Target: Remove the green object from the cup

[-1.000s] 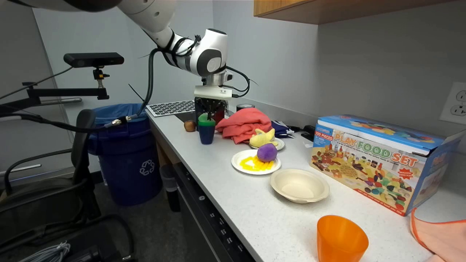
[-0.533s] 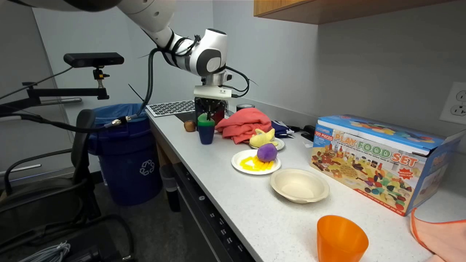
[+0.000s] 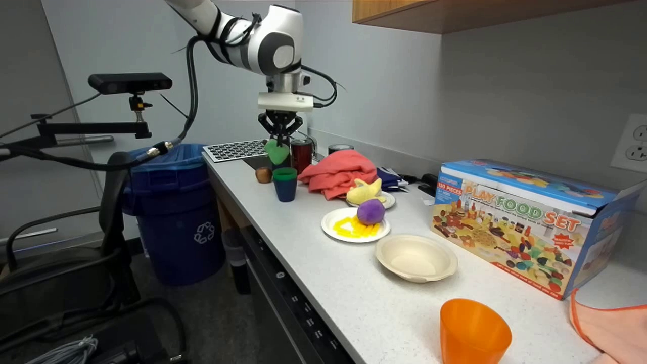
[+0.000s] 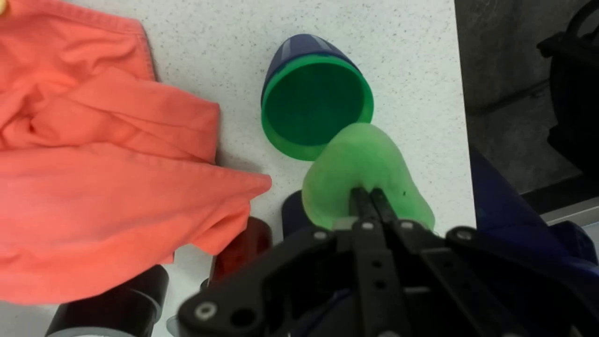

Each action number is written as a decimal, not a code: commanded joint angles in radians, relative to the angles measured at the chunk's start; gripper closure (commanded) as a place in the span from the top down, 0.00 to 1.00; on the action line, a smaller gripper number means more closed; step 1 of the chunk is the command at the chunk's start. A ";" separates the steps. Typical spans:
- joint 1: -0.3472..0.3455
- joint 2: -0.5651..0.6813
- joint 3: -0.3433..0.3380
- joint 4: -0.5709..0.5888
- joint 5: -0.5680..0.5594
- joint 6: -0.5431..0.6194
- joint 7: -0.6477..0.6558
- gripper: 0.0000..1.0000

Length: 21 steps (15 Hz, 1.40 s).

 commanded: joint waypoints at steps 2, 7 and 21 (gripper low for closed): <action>-0.017 -0.082 -0.030 -0.033 -0.004 -0.083 0.005 0.00; -0.060 -0.094 -0.104 -0.069 0.029 -0.031 0.124 0.00; -0.124 -0.056 -0.252 -0.210 -0.031 -0.026 0.463 0.00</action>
